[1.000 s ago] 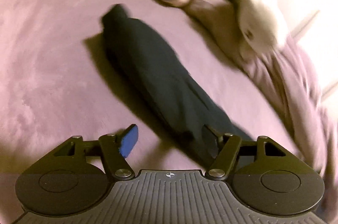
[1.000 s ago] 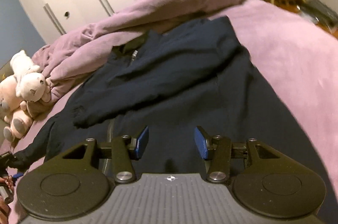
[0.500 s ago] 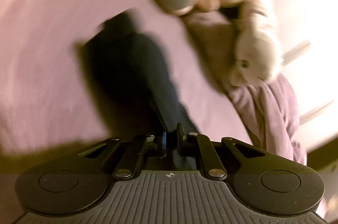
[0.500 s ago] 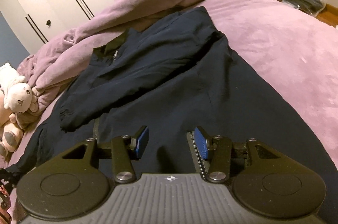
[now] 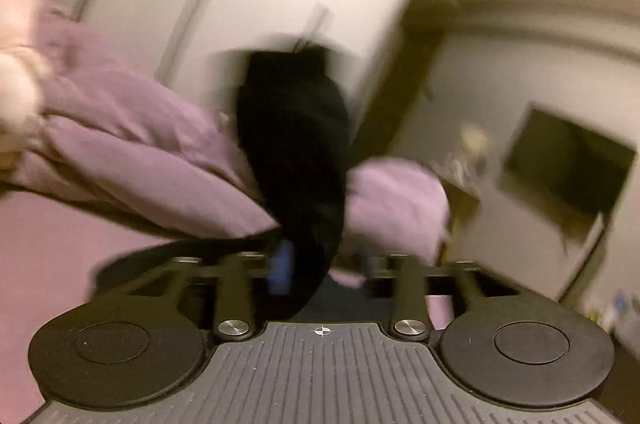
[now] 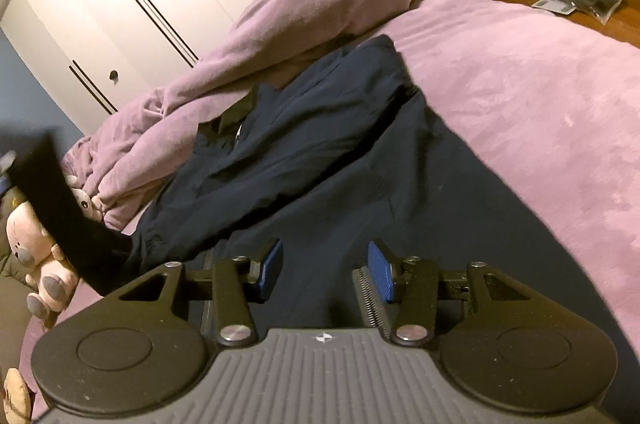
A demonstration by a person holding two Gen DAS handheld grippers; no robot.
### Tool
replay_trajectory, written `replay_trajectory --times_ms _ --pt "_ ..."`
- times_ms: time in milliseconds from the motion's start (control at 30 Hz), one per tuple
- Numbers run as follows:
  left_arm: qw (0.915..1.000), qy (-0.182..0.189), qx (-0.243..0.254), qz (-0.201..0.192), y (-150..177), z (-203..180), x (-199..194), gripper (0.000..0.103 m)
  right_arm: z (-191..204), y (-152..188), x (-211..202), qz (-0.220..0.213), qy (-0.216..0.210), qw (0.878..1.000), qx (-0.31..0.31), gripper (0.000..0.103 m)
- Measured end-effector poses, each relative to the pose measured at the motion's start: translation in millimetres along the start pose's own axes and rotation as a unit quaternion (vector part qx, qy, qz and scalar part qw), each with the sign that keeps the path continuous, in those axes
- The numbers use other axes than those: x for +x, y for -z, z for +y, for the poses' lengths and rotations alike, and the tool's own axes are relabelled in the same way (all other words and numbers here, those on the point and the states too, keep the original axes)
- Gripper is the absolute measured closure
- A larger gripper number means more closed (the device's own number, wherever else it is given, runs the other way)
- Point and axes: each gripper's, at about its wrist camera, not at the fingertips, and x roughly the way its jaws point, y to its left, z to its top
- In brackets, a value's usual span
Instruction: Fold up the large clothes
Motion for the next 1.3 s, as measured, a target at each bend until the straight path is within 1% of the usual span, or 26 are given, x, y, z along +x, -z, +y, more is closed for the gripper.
replay_trajectory --times_ms 67,133,200,233,300,367,467,533,633,667,700,733,767,800,833,867,933,967,1000,1033,1067,1100,1133,1200,1267,1300 --pt "0.9992 -0.014 0.015 0.033 17 -14 18 0.044 -5 -4 -3 0.000 0.002 1.000 0.001 0.055" --pt "0.9970 -0.036 0.009 0.068 36 -9 28 0.042 -8 -10 -3 0.003 -0.001 1.000 -0.003 0.055" --pt "0.9926 -0.084 -0.004 0.088 50 10 29 0.039 -9 -17 0 0.006 -0.008 1.000 -0.007 0.055" --pt "0.9887 -0.115 -0.013 0.096 56 23 26 0.039 -8 -21 4 0.009 -0.014 1.000 -0.008 0.055" --pt "0.9810 -0.160 -0.027 0.106 65 42 16 0.039 -4 -29 17 0.019 -0.031 0.999 -0.003 0.055" --pt "0.9725 -0.201 -0.036 0.112 68 64 -1 0.038 3 -38 35 0.030 -0.052 0.998 0.005 0.055" --pt "0.9601 -0.251 -0.027 0.120 59 95 -27 0.038 21 -52 67 0.045 -0.075 0.996 0.013 0.054" --pt "0.9480 -0.295 0.001 0.119 55 109 -44 0.038 32 -61 88 0.050 -0.084 0.995 0.025 0.047" --pt "0.9194 -0.372 0.067 0.108 49 124 -65 0.035 37 -75 121 0.055 -0.090 0.992 0.073 0.047" --pt "0.9136 -0.385 0.079 0.104 49 128 -71 0.035 36 -79 134 0.056 -0.084 0.990 0.093 0.046" --pt "0.9105 -0.391 0.086 0.105 50 130 -73 0.035 36 -80 144 0.059 -0.079 0.989 0.106 0.046" --pt "0.9119 -0.387 0.083 0.107 53 132 -73 0.034 34 -82 157 0.067 -0.075 0.987 0.125 0.046" --pt "0.9174 -0.375 0.073 0.112 55 133 -72 0.033 31 -81 167 0.076 -0.064 0.985 0.142 0.046" --pt "0.9258 -0.354 0.061 0.117 60 133 -69 0.032 29 -78 175 0.082 -0.052 0.982 0.164 0.047" --pt "0.9333 -0.333 0.052 0.123 65 132 -62 0.032 27 -76 181 0.081 -0.058 0.978 0.182 0.047" --pt "0.9378 -0.319 0.046 0.128 72 131 -60 0.032 26 -74 184 0.079 -0.063 0.976 0.195 0.048" --pt "0.9432 -0.299 0.040 0.138 82 125 -35 0.033 27 -74 190 0.075 -0.074 0.971 0.216 0.051" --pt "0.9459 -0.290 0.039 0.141 87 119 -26 0.033 29 -75 193 0.073 -0.071 0.971 0.218 0.067" --pt "0.9491 -0.277 0.042 0.145 90 113 -16 0.033 31 -78 195 0.072 -0.064 0.973 0.210 0.073" --pt "0.9507 -0.270 0.046 0.146 95 107 -9 0.033 35 -81 195 0.073 -0.056 0.977 0.193 0.080" --pt "0.9519 -0.264 0.052 0.146 97 102 -1 0.033 41 -85 192 0.068 -0.051 0.981 0.173 0.084" --pt "0.9531 -0.258 0.060 0.147 99 95 6 0.033 49 -92 181 0.050 -0.052 0.987 0.145 0.084" --pt "0.9535 -0.253 0.067 0.149 100 89 12 0.033 53 -97 168 0.025 -0.064 0.990 0.125 0.085" --pt "0.9534 -0.250 0.077 0.150 104 81 22 0.033 48 -106 137 -0.029 -0.084 0.990 0.113 0.085" --pt "0.9538 -0.244 0.081 0.156 106 76 33 0.033 29 -110 120 -0.053 -0.068 0.988 0.130 0.085" --pt "0.9538 -0.242 0.081 0.158 108 73 36 0.033 19 -111 116 -0.063 -0.035 0.991 0.117 0.085"
